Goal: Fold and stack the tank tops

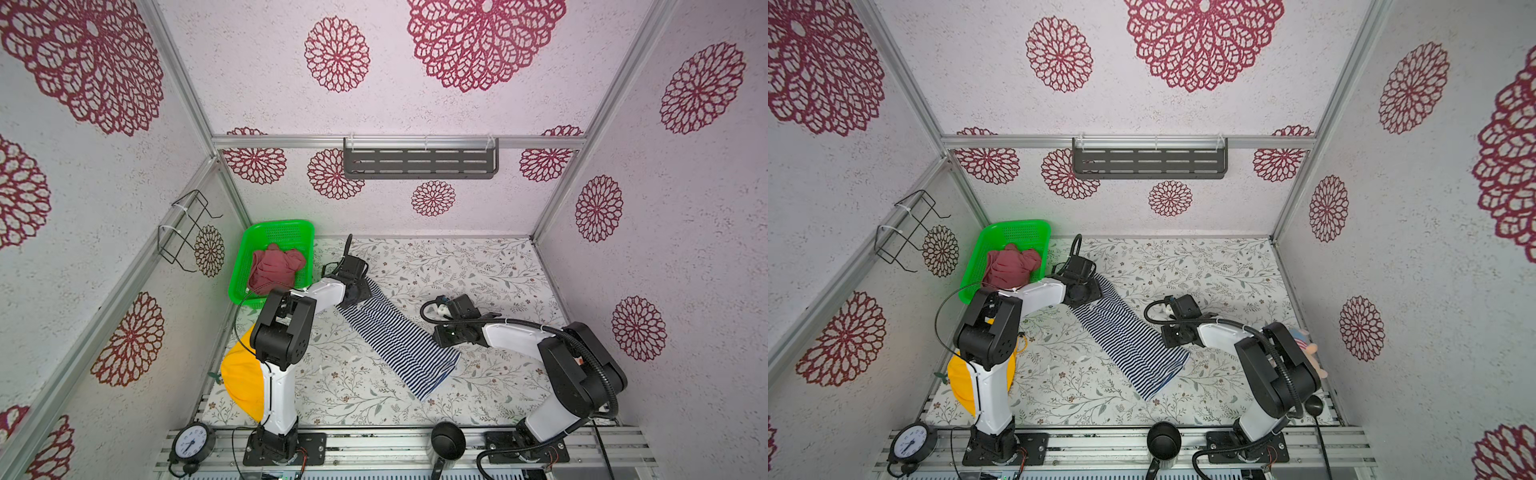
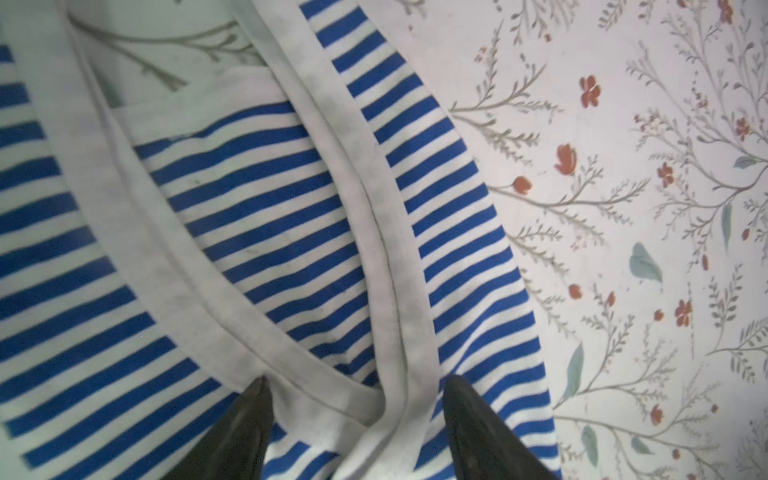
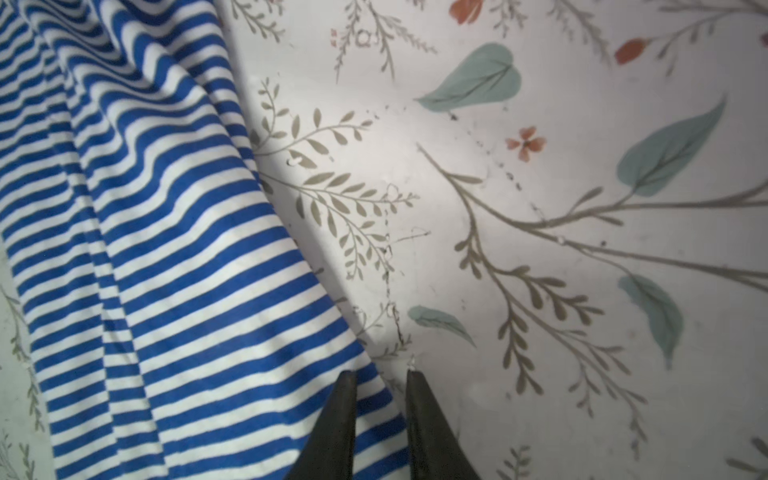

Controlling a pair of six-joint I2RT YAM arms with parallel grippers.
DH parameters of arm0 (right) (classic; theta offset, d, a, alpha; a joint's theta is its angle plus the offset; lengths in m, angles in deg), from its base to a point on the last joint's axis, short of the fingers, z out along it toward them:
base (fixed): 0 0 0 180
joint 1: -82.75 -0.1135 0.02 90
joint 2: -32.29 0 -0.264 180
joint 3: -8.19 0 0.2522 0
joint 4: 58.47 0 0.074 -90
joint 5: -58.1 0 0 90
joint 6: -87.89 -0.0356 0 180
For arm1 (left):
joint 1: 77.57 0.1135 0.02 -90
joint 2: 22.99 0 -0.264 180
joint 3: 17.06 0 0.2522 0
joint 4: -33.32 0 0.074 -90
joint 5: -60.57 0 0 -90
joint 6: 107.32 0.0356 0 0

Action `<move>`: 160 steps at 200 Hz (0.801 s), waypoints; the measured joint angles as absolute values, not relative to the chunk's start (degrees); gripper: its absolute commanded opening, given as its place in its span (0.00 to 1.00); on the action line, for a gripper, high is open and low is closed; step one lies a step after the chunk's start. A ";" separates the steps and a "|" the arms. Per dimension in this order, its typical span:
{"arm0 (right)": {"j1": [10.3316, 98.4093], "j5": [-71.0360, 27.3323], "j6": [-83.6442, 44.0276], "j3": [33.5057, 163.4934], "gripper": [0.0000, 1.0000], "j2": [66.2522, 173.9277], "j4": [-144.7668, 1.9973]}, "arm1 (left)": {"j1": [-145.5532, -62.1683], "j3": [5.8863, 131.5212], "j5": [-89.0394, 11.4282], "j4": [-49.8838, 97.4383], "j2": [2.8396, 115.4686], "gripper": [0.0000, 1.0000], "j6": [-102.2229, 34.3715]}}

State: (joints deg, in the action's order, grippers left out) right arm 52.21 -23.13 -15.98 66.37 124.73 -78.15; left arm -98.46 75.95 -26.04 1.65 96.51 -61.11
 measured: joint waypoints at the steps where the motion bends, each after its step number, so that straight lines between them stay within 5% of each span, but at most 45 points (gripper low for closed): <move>1: 52.21 -23.17 -16.15 66.26 0.22 124.71 -78.06 | -98.48 76.08 -26.10 1.69 96.65 0.68 -61.11; 100: 44.21 -23.09 -36.57 55.64 0.22 118.22 -66.83 | -102.06 114.11 -36.11 -1.04 121.47 0.72 -54.97; 160: 38.70 -28.09 -45.70 52.97 0.31 109.87 -73.19 | -103.48 108.69 -38.95 1.67 118.33 0.90 -51.14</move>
State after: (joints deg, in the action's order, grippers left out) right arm 38.70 -28.09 -45.70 52.97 109.87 -73.19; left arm -103.48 108.69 -38.95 1.67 118.33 -51.14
